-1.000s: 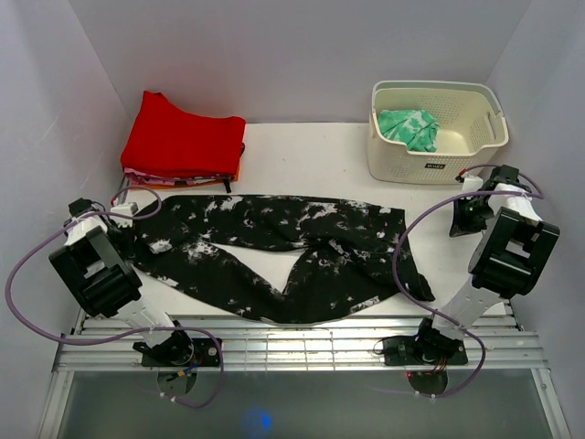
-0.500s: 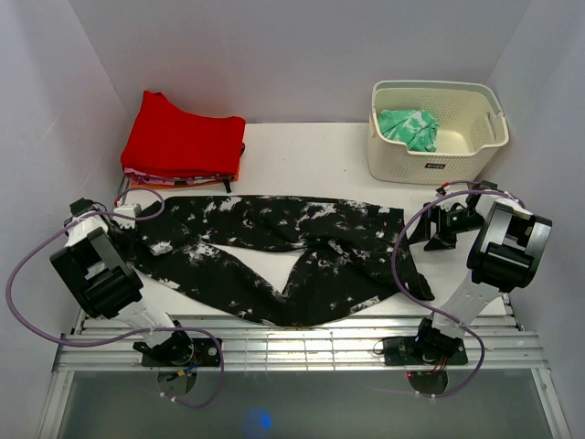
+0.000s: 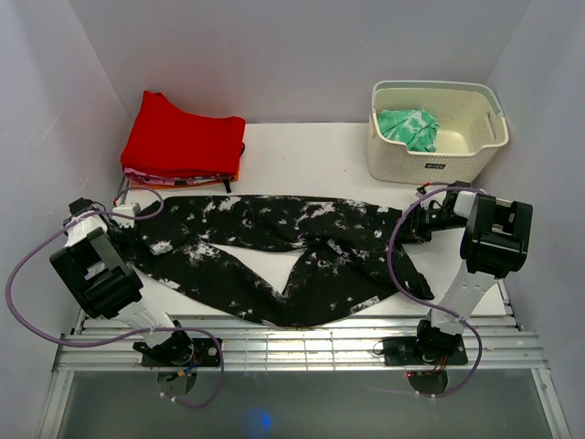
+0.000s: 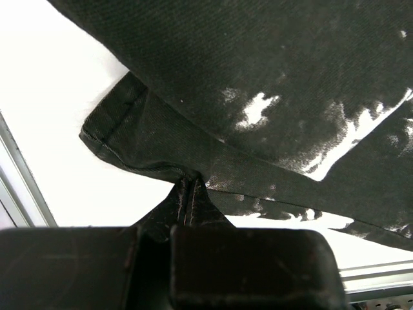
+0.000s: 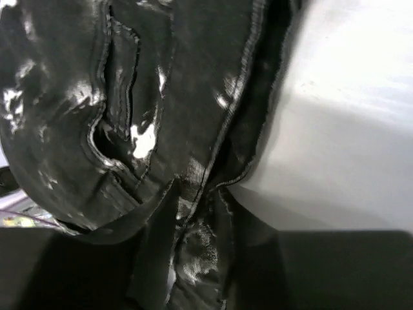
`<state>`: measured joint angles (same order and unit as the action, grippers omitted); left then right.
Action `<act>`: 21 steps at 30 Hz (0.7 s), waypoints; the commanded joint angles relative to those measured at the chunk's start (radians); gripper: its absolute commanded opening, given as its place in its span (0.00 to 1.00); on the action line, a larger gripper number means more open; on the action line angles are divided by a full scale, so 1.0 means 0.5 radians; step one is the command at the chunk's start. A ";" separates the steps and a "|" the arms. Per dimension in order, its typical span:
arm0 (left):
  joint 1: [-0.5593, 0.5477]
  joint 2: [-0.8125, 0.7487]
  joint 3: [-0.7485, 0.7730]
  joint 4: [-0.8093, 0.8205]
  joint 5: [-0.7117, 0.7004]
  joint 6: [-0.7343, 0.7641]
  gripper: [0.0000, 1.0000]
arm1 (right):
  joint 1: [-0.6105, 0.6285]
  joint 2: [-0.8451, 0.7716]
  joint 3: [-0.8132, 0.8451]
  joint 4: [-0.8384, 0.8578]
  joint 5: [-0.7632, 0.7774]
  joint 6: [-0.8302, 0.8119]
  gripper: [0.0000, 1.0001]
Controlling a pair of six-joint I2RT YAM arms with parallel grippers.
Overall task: Fold and stack the trousers
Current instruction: Flatten the trousers out
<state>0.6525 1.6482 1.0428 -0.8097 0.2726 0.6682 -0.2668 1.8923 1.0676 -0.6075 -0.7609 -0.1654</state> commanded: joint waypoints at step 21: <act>0.072 0.081 0.347 0.045 -0.134 0.096 0.00 | -0.402 -0.134 0.433 -0.052 0.656 -0.402 0.08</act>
<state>0.6731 1.6886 1.1481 -0.8383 0.2512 0.6994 -0.4683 1.8057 1.2339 -0.6155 -0.4839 -0.2859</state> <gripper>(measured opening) 0.008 0.088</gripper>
